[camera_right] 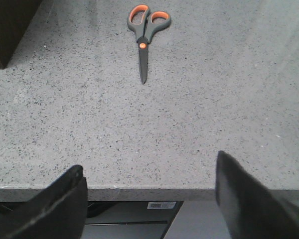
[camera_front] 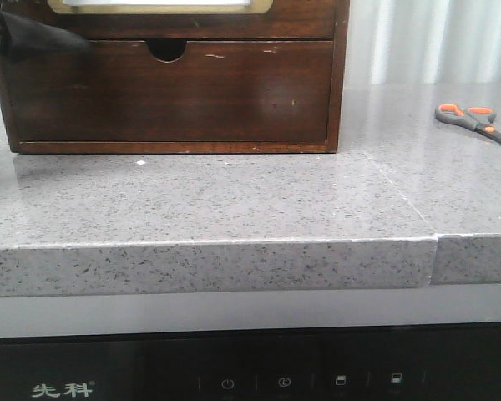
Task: Put scissors in drawer with both arms
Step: 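Pull the top drawer open toward the robot with the left gripper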
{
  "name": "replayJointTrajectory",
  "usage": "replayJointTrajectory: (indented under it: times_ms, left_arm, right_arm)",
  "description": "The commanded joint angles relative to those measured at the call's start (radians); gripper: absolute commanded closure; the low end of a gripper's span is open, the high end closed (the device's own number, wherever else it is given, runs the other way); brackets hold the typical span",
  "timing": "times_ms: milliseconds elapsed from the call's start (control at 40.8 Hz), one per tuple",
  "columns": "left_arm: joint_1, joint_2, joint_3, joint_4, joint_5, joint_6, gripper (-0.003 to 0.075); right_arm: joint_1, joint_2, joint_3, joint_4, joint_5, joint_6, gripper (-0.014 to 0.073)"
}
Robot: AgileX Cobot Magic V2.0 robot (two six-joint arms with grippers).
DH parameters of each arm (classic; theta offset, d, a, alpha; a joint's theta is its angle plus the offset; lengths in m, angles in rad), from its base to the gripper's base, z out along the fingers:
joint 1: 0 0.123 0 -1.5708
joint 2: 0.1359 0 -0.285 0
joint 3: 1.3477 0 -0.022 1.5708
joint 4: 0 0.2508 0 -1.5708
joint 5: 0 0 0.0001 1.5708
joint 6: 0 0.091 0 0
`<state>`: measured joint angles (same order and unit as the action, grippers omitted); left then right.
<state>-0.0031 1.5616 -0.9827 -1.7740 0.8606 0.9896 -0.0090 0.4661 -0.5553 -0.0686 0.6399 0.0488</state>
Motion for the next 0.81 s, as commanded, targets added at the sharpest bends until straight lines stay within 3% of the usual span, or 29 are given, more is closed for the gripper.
replayJointTrajectory:
  times_ms: [0,221,490,785]
  left_arm:
    - [-0.007,-0.033,-0.034,-0.087,0.067,0.000,0.0442]
    - [-0.007,-0.033,-0.034,-0.087,0.133,0.000,0.0604]
    - [-0.007,-0.067,0.027,-0.087,0.226,0.028,0.0607]
    - [-0.007,-0.245,0.247,-0.087,0.292,0.082,0.0607]
  right_arm:
    - [0.002,0.014,-0.032,-0.013,-0.067,-0.002,0.0039]
    - [0.002,0.014,-0.032,-0.013,-0.067,-0.002,0.0039]
    - [0.002,0.014,-0.032,-0.013,-0.067,-0.002,0.0039]
    - [0.002,0.014,-0.032,-0.013,-0.067,-0.002,0.0039]
